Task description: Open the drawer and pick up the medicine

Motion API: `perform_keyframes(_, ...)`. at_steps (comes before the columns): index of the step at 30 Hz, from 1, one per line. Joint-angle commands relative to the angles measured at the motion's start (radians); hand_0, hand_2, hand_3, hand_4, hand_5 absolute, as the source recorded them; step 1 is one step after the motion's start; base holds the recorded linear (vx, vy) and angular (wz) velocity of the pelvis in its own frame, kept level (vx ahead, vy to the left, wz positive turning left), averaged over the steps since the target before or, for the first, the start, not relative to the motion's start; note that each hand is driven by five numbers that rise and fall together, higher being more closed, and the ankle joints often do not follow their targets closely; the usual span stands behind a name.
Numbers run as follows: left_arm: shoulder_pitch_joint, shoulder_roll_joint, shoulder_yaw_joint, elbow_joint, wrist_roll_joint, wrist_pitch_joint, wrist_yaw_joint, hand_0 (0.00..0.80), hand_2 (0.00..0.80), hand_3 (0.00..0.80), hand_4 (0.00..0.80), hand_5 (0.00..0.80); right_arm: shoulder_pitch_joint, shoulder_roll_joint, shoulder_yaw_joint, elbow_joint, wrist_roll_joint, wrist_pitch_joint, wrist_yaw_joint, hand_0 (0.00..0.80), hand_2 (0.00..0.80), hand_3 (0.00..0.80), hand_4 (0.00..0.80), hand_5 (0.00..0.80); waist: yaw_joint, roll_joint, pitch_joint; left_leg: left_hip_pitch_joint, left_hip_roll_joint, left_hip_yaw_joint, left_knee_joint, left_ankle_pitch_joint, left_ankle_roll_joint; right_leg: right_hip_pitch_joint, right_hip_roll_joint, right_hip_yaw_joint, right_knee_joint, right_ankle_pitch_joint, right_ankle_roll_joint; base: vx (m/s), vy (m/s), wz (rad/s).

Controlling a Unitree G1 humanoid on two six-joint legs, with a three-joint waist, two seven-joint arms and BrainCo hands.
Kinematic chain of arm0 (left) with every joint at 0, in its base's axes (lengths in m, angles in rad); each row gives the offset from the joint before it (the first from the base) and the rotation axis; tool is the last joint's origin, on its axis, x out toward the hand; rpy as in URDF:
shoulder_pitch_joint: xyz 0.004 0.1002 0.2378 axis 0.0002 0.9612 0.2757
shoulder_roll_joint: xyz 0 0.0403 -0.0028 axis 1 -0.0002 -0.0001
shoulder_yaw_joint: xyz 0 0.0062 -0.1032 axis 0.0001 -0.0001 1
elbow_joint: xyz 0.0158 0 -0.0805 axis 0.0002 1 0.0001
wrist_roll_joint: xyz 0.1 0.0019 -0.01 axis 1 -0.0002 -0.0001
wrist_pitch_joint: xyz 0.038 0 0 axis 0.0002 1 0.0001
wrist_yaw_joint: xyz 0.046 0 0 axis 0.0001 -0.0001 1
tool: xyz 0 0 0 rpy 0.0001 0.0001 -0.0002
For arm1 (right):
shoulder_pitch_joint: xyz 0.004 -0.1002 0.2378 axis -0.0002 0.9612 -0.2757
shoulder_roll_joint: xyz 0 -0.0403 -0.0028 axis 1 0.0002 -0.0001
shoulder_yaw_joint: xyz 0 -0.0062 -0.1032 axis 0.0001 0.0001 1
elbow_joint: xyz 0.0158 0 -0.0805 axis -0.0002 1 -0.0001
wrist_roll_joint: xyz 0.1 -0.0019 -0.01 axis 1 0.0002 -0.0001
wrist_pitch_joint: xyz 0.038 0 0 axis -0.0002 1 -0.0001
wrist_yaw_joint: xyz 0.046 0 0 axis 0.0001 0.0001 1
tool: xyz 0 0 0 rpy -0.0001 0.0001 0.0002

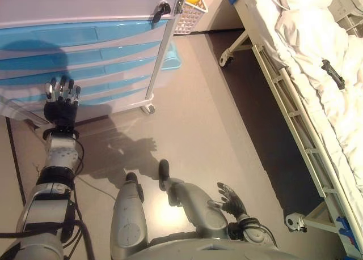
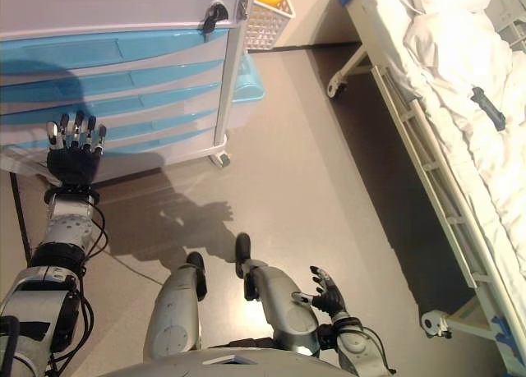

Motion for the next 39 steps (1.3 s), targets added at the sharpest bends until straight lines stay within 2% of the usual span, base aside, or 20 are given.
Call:
perform_keyframes(1,-0.146,0.114,-0.024,-0.032,-0.005,0.024,-0.035,0.000,0.000,0.000,0.000,0.000,0.029,-0.007,0.068,-0.063,0.036,-0.031,0.004,0.000,0.000,0.000,0.000,0.000,-0.004,-0.034,-0.029,-0.061,-0.035,-0.007,-0.048,0.076,-0.012,0.021,-0.036,0.024,0.003,0.068,0.053,-0.032,-0.026,-0.01)
perform_keyframes(7,-0.135,0.098,-0.053,0.002,0.004,0.143,0.022,0.000,0.000,0.000,0.000,0.000,0.013,-0.006,0.069,-0.076,0.039,-0.021,-0.001,0.000,0.000,0.000,0.000,0.000,-0.006,-0.036,-0.025,-0.077,-0.031,-0.010,-0.050,0.070,-0.010,0.012,-0.034,0.028,-0.006,0.067,0.056,-0.041,-0.019,0.00)
perform_keyframes(10,-0.124,0.086,-0.055,0.009,-0.009,0.157,0.006,0.000,0.000,0.000,0.000,0.000,0.006,-0.006,0.069,-0.079,0.045,-0.023,-0.006,0.000,0.000,0.000,0.000,0.000,-0.005,-0.036,-0.025,-0.082,-0.030,-0.010,-0.054,0.067,-0.010,0.007,-0.034,0.028,-0.010,0.064,0.057,-0.050,-0.015,-0.01)
perform_keyframes(14,-0.093,0.041,-0.054,0.009,-0.044,0.148,-0.025,0.000,0.000,0.000,0.000,0.000,-0.004,0.000,0.065,-0.081,0.052,-0.035,-0.008,0.000,0.000,0.000,0.000,0.000,-0.002,-0.043,-0.020,-0.090,-0.025,-0.014,-0.063,0.064,-0.011,-0.001,-0.031,0.026,-0.015,0.060,0.058,-0.060,-0.029,-0.02)
perform_keyframes(22,-0.085,0.003,-0.057,0.010,-0.066,0.130,-0.053,0.000,0.000,0.000,0.000,0.000,-0.015,0.005,0.065,-0.097,0.057,-0.025,-0.011,0.000,0.000,0.000,0.000,0.000,-0.002,-0.048,-0.009,-0.096,-0.021,-0.020,-0.068,0.058,-0.011,-0.011,-0.030,0.022,-0.014,0.056,0.058,-0.030,-0.019,0.01)
perform_keyframes(30,-0.109,0.014,-0.054,0.007,-0.135,0.130,-0.063,0.000,0.000,0.000,0.000,0.000,-0.018,0.003,0.065,-0.114,0.056,-0.008,-0.008,0.000,0.000,0.000,0.000,0.000,-0.005,-0.051,0.000,-0.098,-0.015,-0.026,-0.063,0.054,-0.013,-0.010,-0.029,0.022,-0.012,0.054,0.059,0.000,0.000,0.00)
perform_keyframes(39,-0.119,0.038,-0.033,0.000,-0.202,0.092,-0.115,0.000,0.000,0.000,0.000,0.000,-0.014,0.002,0.073,-0.114,0.061,-0.005,-0.005,0.000,0.000,0.000,0.000,0.000,-0.002,-0.057,0.008,-0.099,-0.011,-0.031,-0.060,0.052,-0.013,-0.009,-0.027,0.020,-0.010,0.052,0.059,0.000,0.000,0.00)
